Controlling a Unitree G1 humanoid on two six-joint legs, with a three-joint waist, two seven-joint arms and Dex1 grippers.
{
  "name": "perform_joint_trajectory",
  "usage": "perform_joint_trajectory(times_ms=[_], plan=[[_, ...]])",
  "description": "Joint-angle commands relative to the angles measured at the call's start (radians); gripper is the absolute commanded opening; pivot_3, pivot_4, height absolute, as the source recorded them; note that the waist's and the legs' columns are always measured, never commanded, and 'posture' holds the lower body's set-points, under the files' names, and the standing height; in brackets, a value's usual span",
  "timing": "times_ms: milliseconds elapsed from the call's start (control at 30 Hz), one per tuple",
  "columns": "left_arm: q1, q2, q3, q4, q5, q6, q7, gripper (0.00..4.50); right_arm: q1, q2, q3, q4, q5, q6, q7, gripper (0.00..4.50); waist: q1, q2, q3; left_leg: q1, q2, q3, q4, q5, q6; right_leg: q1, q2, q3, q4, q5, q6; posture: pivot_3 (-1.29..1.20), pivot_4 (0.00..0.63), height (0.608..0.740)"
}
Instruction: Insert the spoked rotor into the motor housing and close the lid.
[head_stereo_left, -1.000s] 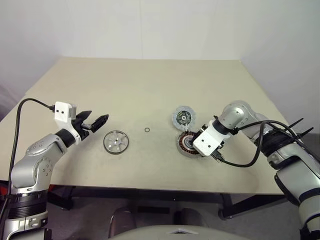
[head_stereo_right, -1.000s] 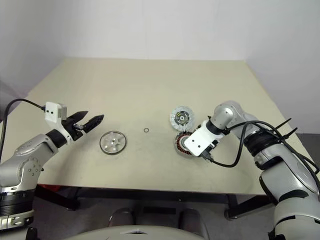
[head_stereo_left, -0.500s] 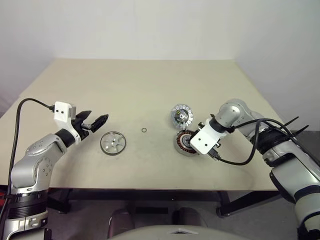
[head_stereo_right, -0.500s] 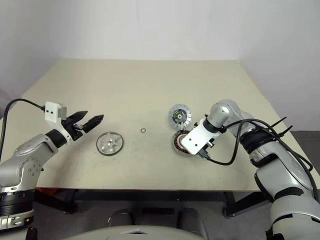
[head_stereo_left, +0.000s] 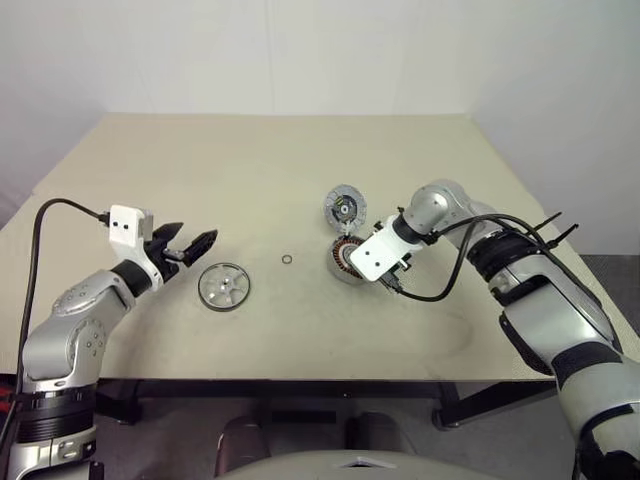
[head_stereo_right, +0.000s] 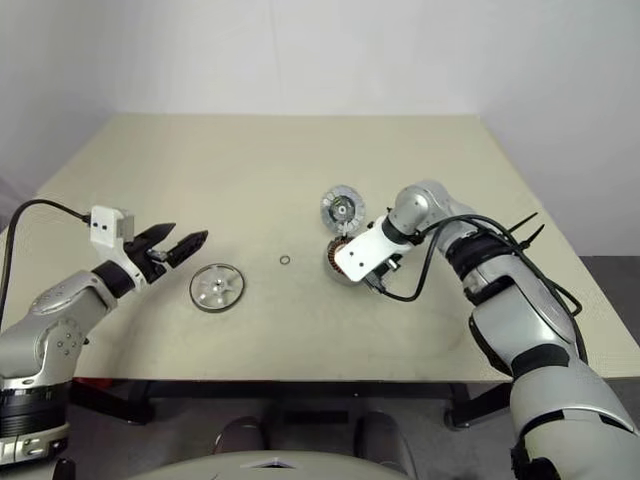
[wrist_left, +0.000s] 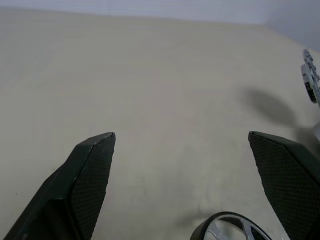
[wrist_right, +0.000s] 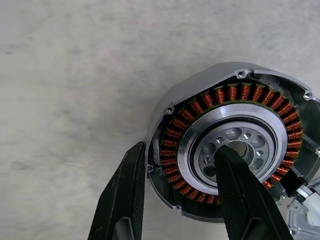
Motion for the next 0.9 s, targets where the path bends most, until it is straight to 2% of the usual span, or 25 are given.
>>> perform_joint_trajectory(times_ms=[33, 367, 900], plan=[[-0.003, -0.001, 0.01, -0.043, -0.01, -0.007, 0.003, 4.5, -0.059, 0.024, -0.033, 0.022, -0.009, -0.015, -0.053, 1.99, -0.001, 0.0, 0.0, 0.0, 0.0, 0.0, 0.0, 0.0, 0.0, 0.0, 0.0, 0.0, 0.0, 0.0, 0.0, 0.0, 0.0, 0.74], [0.003, -0.008, 0.004, -0.055, -0.008, -0.001, 0.008, 4.5, -0.122, 0.108, -0.034, 0.126, -0.056, -0.025, -0.141, 1.99, 0.0, 0.001, 0.0, 0.001, 0.001, 0.0, 0.001, 0.0, -0.001, 0.0, 0.0, 0.0, 0.003, 0.0, 0.0, 0.0, 0.0, 0.74], [0.008, -0.025, -0.011, -0.067, -0.009, 0.002, 0.017, 4.5, -0.208, 0.117, -0.025, 0.26, -0.133, -0.045, -0.243, 1.99, 0.014, 0.004, 0.003, 0.0, 0.0, 0.0, 0.001, 0.0, -0.001, -0.001, 0.0, 0.0, 0.002, 0.0, 0.0, 0.0, 0.0, 0.74]])
